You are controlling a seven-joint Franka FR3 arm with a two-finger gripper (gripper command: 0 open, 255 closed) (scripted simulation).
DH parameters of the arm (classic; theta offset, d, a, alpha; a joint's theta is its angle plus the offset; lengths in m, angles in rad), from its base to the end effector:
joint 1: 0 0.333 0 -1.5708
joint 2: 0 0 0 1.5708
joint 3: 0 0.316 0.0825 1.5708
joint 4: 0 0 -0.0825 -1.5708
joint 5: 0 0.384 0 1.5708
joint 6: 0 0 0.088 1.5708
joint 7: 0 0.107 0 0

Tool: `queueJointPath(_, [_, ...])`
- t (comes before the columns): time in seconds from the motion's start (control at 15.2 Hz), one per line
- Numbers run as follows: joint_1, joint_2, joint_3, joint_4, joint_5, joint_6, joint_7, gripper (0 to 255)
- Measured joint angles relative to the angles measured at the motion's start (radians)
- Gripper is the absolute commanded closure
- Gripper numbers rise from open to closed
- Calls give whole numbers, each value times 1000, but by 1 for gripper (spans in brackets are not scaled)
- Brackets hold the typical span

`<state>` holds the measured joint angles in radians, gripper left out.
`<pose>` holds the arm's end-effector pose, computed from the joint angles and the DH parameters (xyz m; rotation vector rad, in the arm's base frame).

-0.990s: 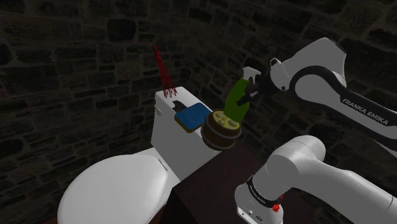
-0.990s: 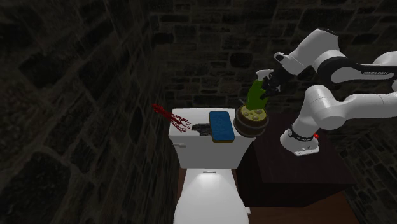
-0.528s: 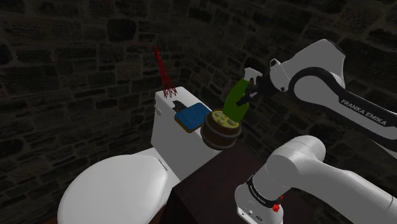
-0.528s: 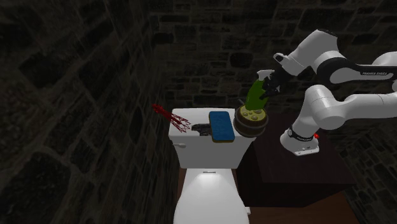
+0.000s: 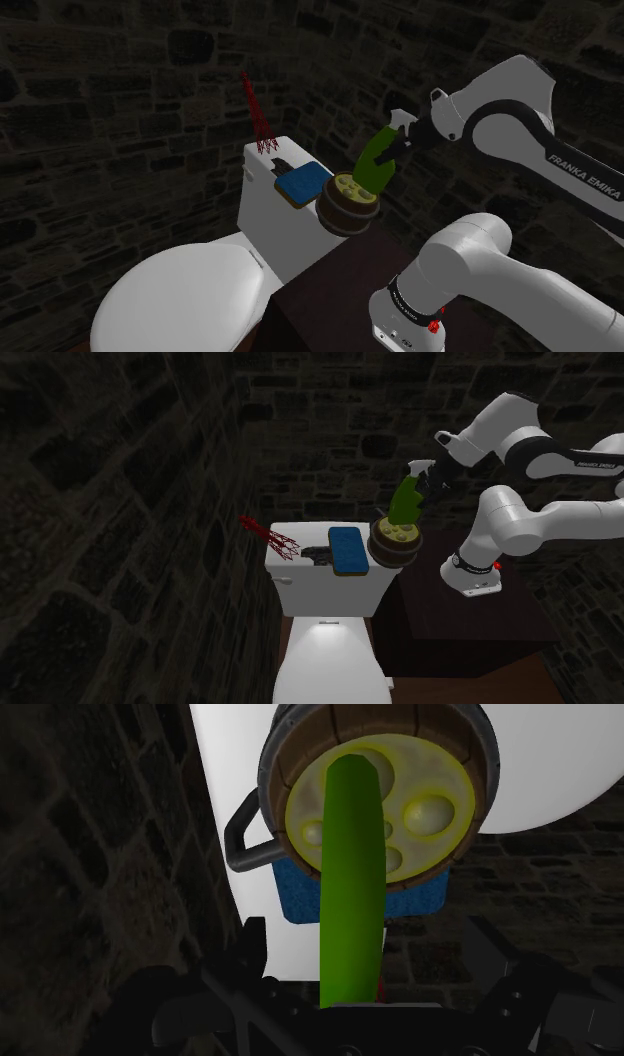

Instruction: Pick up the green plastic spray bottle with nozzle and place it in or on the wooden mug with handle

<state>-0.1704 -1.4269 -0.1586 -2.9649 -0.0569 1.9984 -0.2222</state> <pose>0.1974 -0.0684 0.4954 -3.0545 -0.0057 -0.7288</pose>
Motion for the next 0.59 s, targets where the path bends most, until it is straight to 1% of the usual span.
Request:
queueJointPath(0.13, [-1, -17, 2, 51, 2, -69, -2, 0])
queueJointPath(0.2, [0, -17, 5, 65, 4, -84, -1, 0])
queueJointPath(0.59, [0, -20, 6, 75, 5, -98, -1, 0])
